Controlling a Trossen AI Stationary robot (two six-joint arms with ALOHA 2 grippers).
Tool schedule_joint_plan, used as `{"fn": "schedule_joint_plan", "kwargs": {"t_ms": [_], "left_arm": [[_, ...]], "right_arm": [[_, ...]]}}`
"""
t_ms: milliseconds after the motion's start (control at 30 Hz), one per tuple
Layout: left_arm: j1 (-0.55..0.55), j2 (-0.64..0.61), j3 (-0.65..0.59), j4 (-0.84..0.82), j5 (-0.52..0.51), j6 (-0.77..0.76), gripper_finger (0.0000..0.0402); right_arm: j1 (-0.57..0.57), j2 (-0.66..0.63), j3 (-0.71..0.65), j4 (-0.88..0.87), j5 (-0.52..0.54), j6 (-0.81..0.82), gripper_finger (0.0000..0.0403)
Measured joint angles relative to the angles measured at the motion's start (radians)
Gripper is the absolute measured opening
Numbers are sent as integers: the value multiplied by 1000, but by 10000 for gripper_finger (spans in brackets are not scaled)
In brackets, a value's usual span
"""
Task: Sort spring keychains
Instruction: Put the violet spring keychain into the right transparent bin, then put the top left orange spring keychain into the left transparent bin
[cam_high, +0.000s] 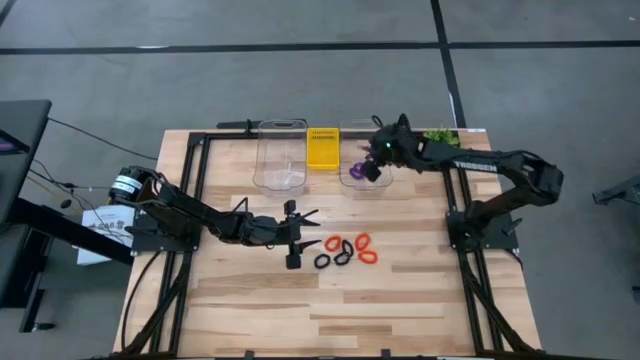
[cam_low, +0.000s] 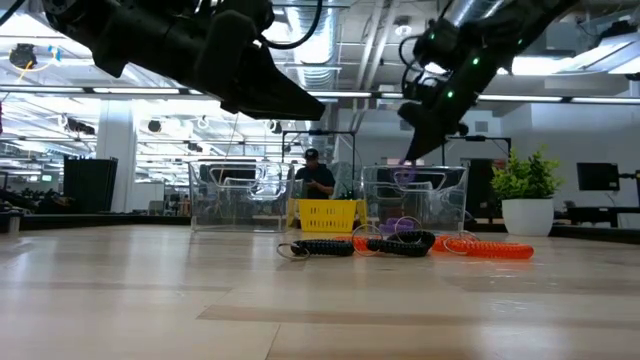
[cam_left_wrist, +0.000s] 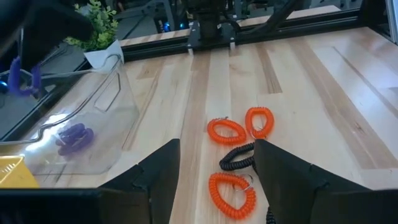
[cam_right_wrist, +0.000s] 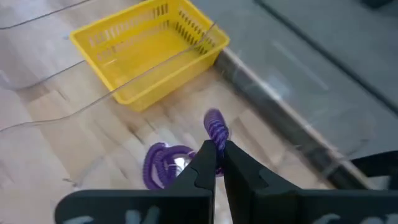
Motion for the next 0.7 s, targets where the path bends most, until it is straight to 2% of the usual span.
{"fn": "schedule_joint_plan", "kwargs": {"t_ms": [133,433,700], "left_arm": [[0,0,0,0,0,0,204],[0,0,0,-4,0,0,204],[0,0,0,-6,0,0,204]], "right_arm": [[-45,42,0,47,-66,0,15],[-79,76,0,57,-71,1,44],[-75,76,0,63,-71,8,87]]}}
